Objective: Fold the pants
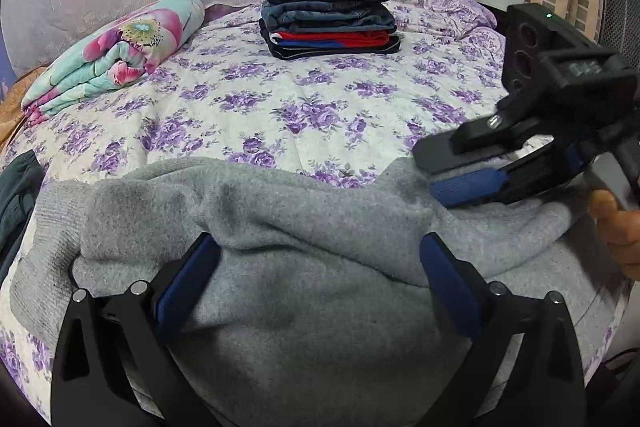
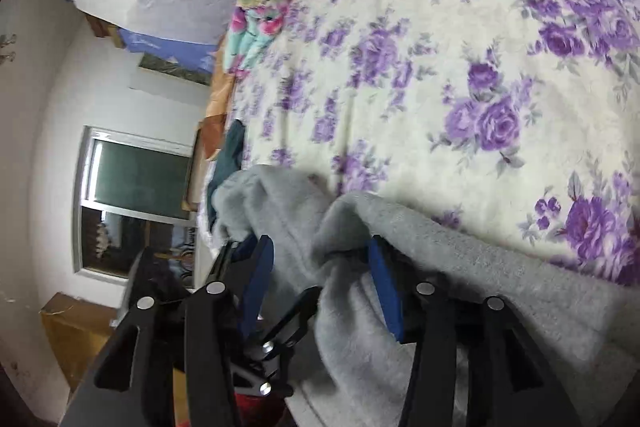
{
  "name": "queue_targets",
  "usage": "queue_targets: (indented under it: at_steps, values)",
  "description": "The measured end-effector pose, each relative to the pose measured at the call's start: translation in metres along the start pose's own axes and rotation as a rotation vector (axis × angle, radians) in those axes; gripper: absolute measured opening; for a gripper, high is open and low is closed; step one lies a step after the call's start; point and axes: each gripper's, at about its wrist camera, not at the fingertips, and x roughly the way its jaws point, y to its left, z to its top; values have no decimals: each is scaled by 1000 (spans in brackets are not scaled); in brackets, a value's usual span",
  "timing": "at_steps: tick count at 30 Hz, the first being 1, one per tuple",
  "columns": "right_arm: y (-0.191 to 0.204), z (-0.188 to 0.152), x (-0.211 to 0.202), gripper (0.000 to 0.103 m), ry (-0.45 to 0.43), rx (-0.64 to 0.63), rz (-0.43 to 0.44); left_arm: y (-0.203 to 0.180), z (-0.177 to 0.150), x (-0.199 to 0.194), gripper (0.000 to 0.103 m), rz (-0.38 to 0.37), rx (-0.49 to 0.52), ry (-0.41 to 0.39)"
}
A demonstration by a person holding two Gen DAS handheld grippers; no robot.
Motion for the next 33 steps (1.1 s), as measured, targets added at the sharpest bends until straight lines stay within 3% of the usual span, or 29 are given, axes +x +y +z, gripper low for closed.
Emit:
queue_targets:
  at_steps: [1, 5, 8, 10, 13, 14, 15, 16, 19, 22, 24, 26, 29, 31, 33]
  values:
    - [1, -1, 3, 46, 4, -14, -20, 0, 0, 0, 98, 0, 0, -1]
    - [12, -1, 14, 23, -9, -62, -75, 2, -1, -3, 98, -14, -8, -12]
    - [30, -2, 7, 18, -96, -165, -124, 7, -7, -18, 98, -49, -35, -44]
    - [48, 8, -5, 16, -180, -270, -183, 6, -15, -25, 98, -50, -3, -32]
    - [41, 41, -6, 12, -213, -256, -239, -3, -36, -26, 98, 3, 106, 9]
    - [33, 50, 2, 0, -204, -242, -266, -5, -41, -27, 98, 13, 119, 8]
    - [22, 59, 12, 0, -210, -235, -345, -3, -43, -29, 98, 7, 110, 14]
    - [13, 64, 22, 0, -193, -228, -371, 1, -44, -32, 98, -12, 85, 32]
    - [-4, 70, 27, 0, -182, -183, -325, 11, -47, -36, 98, -74, 48, 69]
    - [18, 60, -7, 0, -300, -244, -338, 17, -50, -45, 98, -114, 40, 69]
    - [46, 43, -29, 0, -324, -330, -312, 19, -49, -50, 98, -131, 18, 70]
    - [68, 22, -38, 0, -310, -415, -319, 28, -43, -61, 98, -173, -43, 50]
    - [92, -12, -11, 0, -189, -568, -378, 40, -32, -62, 98, -260, -139, 32]
    - [86, -17, 17, 0, -127, -594, -457, 45, -28, -46, 98, -257, -179, 79]
    - [64, -6, 39, 0, -117, -589, -577, 42, -33, -29, 98, -230, -131, 120]
